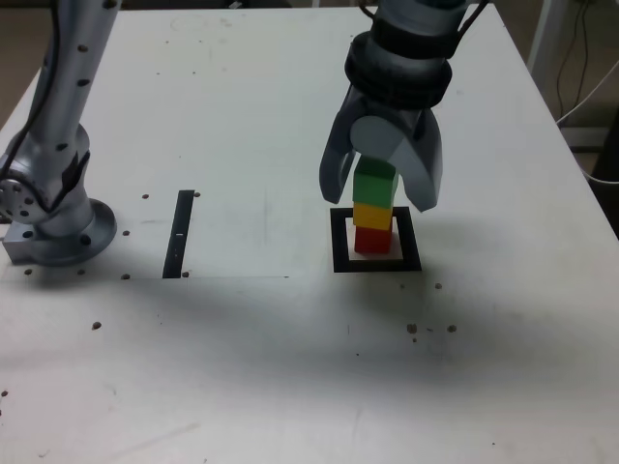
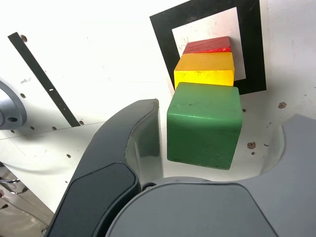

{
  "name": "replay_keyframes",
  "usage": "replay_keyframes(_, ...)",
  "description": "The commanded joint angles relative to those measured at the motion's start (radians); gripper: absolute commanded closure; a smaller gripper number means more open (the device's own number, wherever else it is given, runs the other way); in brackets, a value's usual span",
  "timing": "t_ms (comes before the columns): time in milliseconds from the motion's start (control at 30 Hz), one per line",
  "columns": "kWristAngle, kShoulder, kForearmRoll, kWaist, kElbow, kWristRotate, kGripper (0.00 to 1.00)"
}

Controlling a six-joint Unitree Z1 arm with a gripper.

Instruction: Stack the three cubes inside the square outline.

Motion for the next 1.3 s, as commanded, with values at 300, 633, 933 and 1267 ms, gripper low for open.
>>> replay_keyframes(300,0.018,-0.089,0.025,0.002,0.005,0.001,0.0)
replay_keyframes(633,0.019,-0.141,0.025,0.003,0.047,-0.005,0.0)
replay_keyframes(933,0.011,-0.266,0.021,0.007,0.203,-0.05,0.0)
replay_keyframes(1267,0.003,-0.387,-0.011,0.007,0.411,-0.099,0.01)
